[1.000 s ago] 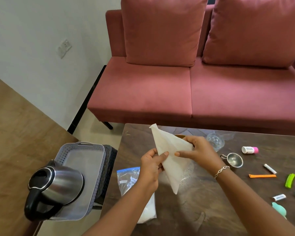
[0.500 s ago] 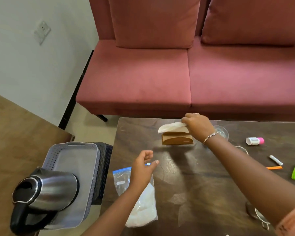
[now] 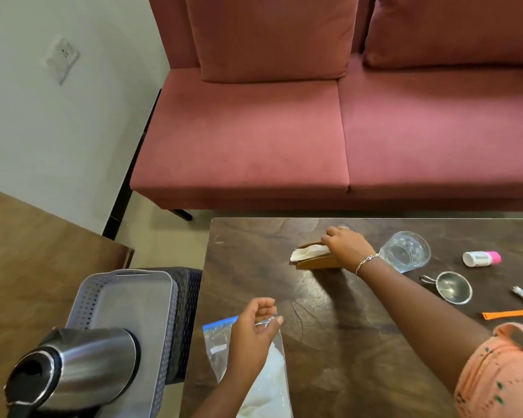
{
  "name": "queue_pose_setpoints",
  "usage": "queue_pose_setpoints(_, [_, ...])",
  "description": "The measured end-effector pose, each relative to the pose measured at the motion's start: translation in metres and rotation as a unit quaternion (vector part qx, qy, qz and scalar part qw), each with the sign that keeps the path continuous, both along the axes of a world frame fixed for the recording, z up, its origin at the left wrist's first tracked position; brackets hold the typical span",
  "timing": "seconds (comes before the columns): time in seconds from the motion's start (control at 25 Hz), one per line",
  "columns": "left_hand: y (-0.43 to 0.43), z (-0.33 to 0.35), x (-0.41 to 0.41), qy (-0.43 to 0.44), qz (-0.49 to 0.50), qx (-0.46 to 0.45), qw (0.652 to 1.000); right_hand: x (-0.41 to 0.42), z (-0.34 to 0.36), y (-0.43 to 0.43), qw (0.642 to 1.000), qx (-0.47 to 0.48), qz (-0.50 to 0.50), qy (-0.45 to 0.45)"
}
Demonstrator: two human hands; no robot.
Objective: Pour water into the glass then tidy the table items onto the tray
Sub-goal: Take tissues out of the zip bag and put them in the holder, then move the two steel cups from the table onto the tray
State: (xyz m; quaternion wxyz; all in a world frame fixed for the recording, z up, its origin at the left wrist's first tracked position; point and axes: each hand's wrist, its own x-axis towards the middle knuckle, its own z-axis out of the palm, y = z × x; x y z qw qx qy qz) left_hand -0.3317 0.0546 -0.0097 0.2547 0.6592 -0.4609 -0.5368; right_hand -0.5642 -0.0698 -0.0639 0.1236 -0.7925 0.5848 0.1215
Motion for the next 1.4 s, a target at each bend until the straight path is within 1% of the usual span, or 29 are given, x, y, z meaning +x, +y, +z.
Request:
queue_pose_setpoints(0.08, [0.004, -0.003, 0.001, 0.006, 0.005, 0.007, 1.0, -0.001, -0.01, -0.002, 1.0, 0.0, -0.009, -0.023])
queue_pose_setpoints(0.16, [0.008, -0.005, 0.003, 0.008, 0.006, 0.016, 1.0, 0.0, -0.017, -0.003, 0.999, 0.035, 0.002, -0.032])
queue_pose_setpoints(0.24, [0.012, -0.007, 0.004, 0.003, 0.003, 0.024, 1.0, 0.003, -0.026, -0.001, 0.997, 0.072, 0.014, -0.009])
queue_pose_setpoints(0.28, [0.015, -0.008, 0.005, -0.001, 0.001, 0.027, 1.0, 0.005, -0.03, 0.001, 0.997, 0.074, 0.01, 0.001])
queue_pose_setpoints(0.44, [0.021, -0.01, 0.01, -0.02, -0.011, 0.036, 0.999, 0.01, -0.035, 0.009, 0.999, 0.031, -0.018, -0.001])
queue_pose_setpoints(0.76, [0.035, -0.007, 0.007, -0.029, -0.034, 0.056, 0.997, 0.014, -0.041, 0.035, 0.999, 0.022, -0.025, -0.024])
queue_pose_setpoints(0.84, [0.038, -0.006, 0.004, -0.054, -0.058, 0.051, 0.996, 0.014, -0.041, 0.037, 0.999, 0.015, -0.037, -0.031])
queue_pose_setpoints(0.92, [0.042, -0.006, 0.002, -0.102, -0.096, 0.019, 0.99, 0.013, -0.039, 0.041, 0.998, 0.001, -0.048, -0.043])
queue_pose_setpoints(1.0, [0.045, -0.007, 0.001, -0.15, -0.147, -0.027, 0.977, 0.013, -0.034, 0.05, 0.996, -0.029, -0.055, -0.056])
queue_pose_setpoints(1.08, [0.05, -0.006, -0.001, -0.184, -0.197, -0.061, 0.961, 0.012, -0.027, 0.068, 0.995, -0.041, -0.067, -0.066])
queue_pose_setpoints(1.24, [0.055, -0.006, -0.019, -0.207, -0.263, -0.075, 0.939, -0.002, -0.013, 0.116, 0.988, -0.044, -0.12, -0.086])
queue_pose_setpoints(1.4, [0.055, -0.003, -0.052, -0.226, -0.335, -0.073, 0.912, -0.033, -0.008, 0.165, 0.981, -0.055, -0.169, -0.078])
